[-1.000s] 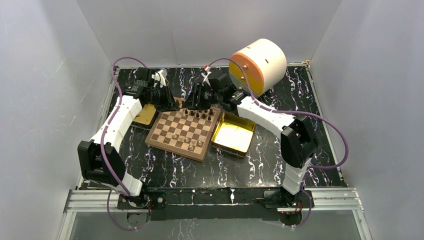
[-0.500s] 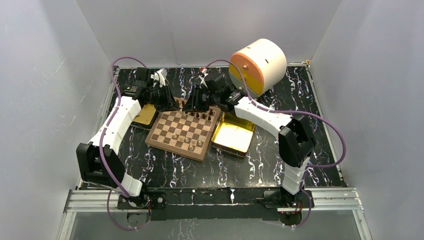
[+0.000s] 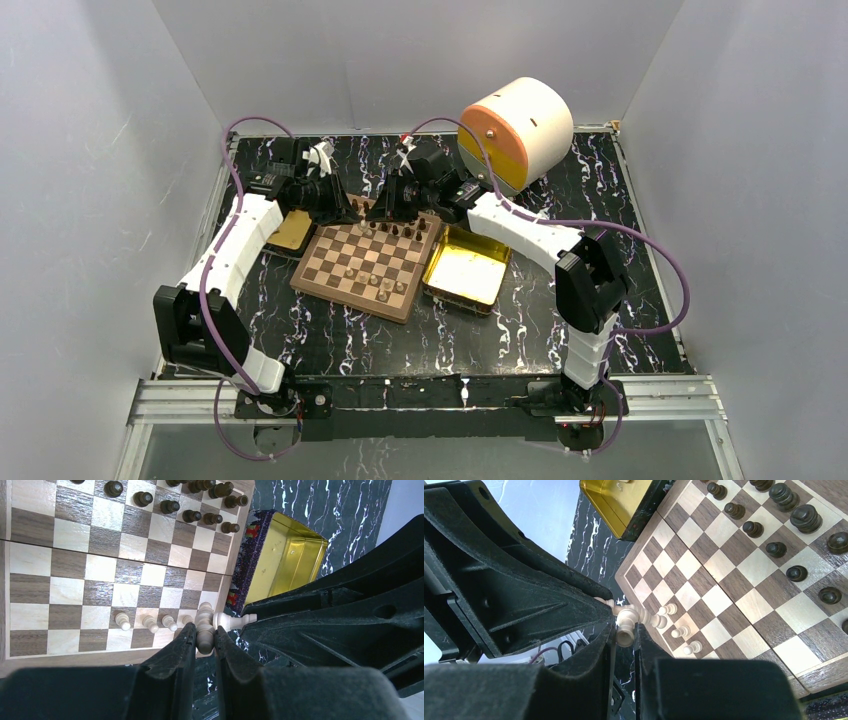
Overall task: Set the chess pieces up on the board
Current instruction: Pick up the chess piece from the storage box, then place the chess piece on the chessboard.
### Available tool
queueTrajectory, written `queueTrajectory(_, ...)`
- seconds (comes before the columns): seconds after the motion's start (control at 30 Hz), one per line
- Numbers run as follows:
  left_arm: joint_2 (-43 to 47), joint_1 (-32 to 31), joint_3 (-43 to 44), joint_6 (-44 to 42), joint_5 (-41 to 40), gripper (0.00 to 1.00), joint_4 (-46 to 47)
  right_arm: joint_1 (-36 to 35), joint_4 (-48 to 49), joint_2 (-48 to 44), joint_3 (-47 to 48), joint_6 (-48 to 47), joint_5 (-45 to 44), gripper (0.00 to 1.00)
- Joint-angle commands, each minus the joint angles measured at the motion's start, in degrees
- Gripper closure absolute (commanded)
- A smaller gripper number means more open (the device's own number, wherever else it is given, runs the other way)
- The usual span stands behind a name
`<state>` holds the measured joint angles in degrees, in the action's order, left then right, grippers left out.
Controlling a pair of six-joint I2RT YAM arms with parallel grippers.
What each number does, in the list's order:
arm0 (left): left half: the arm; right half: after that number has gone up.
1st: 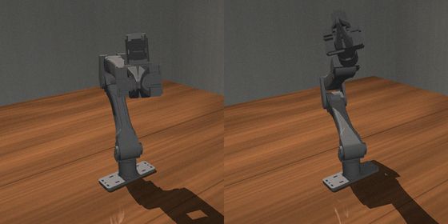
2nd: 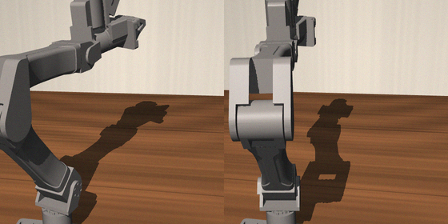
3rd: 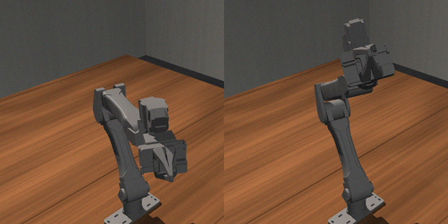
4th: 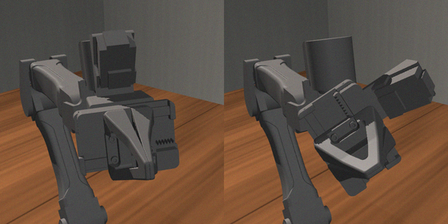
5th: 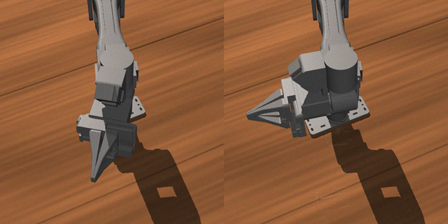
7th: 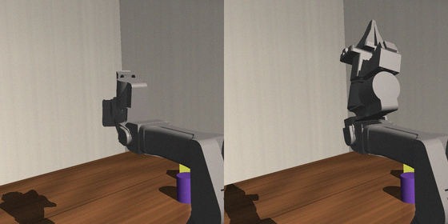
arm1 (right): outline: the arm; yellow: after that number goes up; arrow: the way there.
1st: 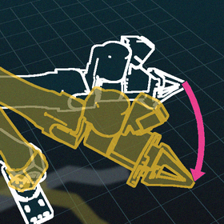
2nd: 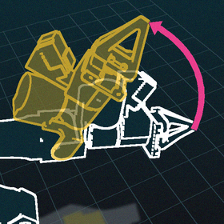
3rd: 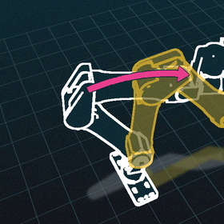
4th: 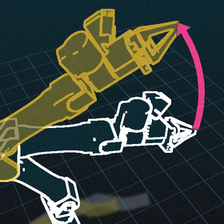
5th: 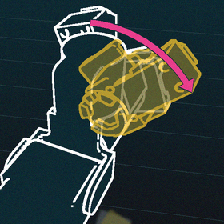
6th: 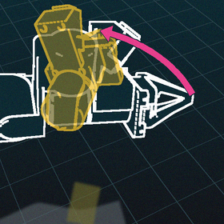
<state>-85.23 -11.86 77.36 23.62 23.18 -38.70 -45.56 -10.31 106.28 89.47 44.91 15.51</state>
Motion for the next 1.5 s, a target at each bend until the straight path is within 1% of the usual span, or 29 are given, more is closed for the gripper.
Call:
queueTrajectory(0.0, 2.94, -0.22, -0.79, -0.51, 0.00, 0.90, -0.10, -0.32, 0.61, -0.65, 2.36, -1.62, -0.85, 0.80)
queueTrajectory(0.3, 2.65, -0.26, -0.71, -1.57, -4.45, 0.90, -0.96, -0.30, -3.87, -5.45, -1.49, -5.74, -4.79, 0.80)
queueTrajectory(0.43, 2.19, -0.27, -0.42, -2.64, -8.64, 0.90, -1.69, -1.58, -8.26, -7.45, -2.45, -9.16, -8.06, 0.80)
queueTrajectory(0.6, 2.66, -0.27, 0.09, -3.91, -15.94, 0.90, -2.52, -6.20, -15.97, -8.73, -2.61, -13.39, -14.57, 0.80)
queueTrajectory(0.77, 2.44, -0.27, 0.50, -4.23, -17.46, 0.90, -3.52, -12.53, -21.50, -9.20, -3.89, -15.43, -23.72, 0.80)
queueTrajectory(0.87, 2.48, -0.23, 0.62, -4.44, -18.92, 0.90, -3.86, -14.90, -24.19, -8.63, -4.61, -15.30, -26.35, 0.80)
queueTrajectory(1.03, 2.57, -0.27, 0.86, -4.53, -20.65, 0.90, -4.26, -16.44, -26.42, -6.88, -5.33, -14.93, -28.29, 0.80)
queueTrajectory(1.43, 3.55, -0.26, 0.47, -4.89, -22.39, 0.90, -4.51, -17.96, -26.70, -4.72, -6.77, -13.59, -29.47, 0.80)
queueTrajectory(1.47, 3.58, -0.25, 0.43, -4.90, -23.75, 0.90, -4.54, -18.13, -26.22, -4.77, -7.07, -13.47, -29.34, 0.80)
